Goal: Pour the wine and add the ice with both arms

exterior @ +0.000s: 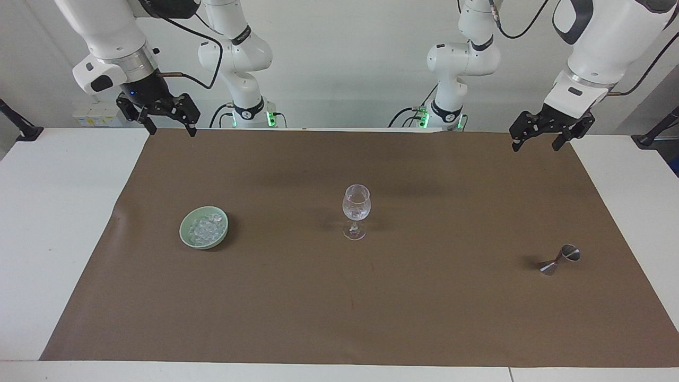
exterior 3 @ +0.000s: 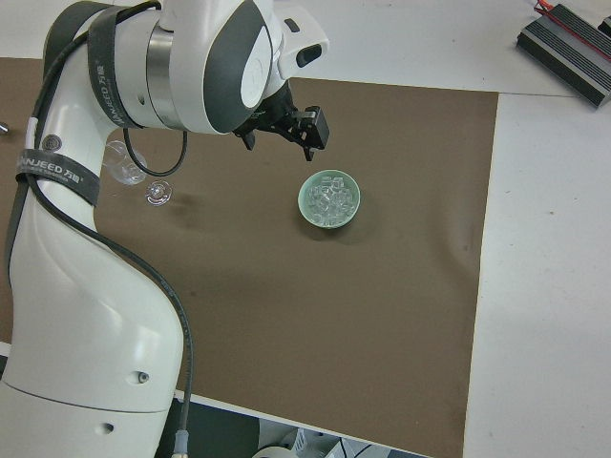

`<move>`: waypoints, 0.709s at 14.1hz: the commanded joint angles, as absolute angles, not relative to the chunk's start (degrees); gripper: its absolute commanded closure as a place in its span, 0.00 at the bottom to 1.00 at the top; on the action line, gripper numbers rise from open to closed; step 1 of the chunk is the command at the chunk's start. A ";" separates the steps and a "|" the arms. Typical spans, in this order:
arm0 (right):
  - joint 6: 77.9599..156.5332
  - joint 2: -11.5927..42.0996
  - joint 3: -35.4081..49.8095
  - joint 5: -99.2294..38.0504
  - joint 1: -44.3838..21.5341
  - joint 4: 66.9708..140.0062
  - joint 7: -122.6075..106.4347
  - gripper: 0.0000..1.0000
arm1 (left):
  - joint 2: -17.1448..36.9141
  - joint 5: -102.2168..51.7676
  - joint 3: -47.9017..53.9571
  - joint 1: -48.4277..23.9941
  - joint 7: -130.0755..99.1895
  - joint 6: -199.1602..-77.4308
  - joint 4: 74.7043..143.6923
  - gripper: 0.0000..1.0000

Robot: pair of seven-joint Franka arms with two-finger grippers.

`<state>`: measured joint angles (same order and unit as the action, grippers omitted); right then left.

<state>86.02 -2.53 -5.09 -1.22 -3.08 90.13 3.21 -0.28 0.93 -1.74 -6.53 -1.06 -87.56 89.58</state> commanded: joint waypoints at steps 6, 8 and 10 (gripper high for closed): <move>86.13 -3.43 -5.18 -1.49 -3.60 91.41 1.85 0.00 | -2.37 0.53 -2.20 -7.65 -0.44 -86.22 91.76 0.00; 86.13 -3.43 -5.10 -1.49 -3.69 91.41 1.85 0.00 | -2.37 0.53 -2.20 -7.65 -0.70 -86.40 91.76 0.00; 86.13 -3.43 -5.10 -1.58 -3.69 91.41 1.85 0.00 | -2.37 0.53 -2.29 -7.56 -1.05 -86.48 91.76 0.00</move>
